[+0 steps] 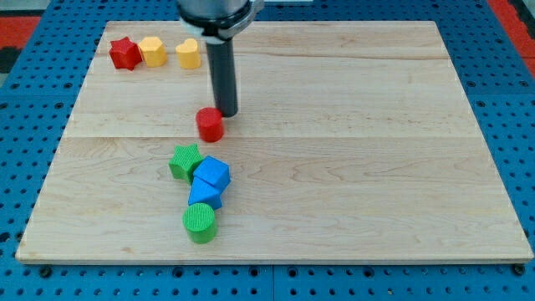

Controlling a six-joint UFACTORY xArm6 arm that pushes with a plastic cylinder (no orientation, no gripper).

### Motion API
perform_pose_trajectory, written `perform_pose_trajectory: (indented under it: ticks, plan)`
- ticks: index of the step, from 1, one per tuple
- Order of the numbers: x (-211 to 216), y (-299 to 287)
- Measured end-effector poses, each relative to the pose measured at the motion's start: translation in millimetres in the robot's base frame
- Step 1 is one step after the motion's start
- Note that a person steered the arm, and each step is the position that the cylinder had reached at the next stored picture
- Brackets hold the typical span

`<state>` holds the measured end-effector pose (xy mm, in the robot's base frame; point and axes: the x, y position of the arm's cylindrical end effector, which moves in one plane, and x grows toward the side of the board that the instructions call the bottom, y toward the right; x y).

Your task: Push red star into yellow blocks

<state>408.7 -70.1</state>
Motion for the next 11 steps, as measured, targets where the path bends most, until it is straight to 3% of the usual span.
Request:
perform_pose_trajectory:
  ticks: [1,2,4,5,6,8,9,11]
  plan:
    - [26,-10]
    - [7,-14]
    - [-81,-174]
    - [-104,-217]
    - [-108,-183]
    - [-151,-206]
    - [-133,-148]
    - [-108,-131]
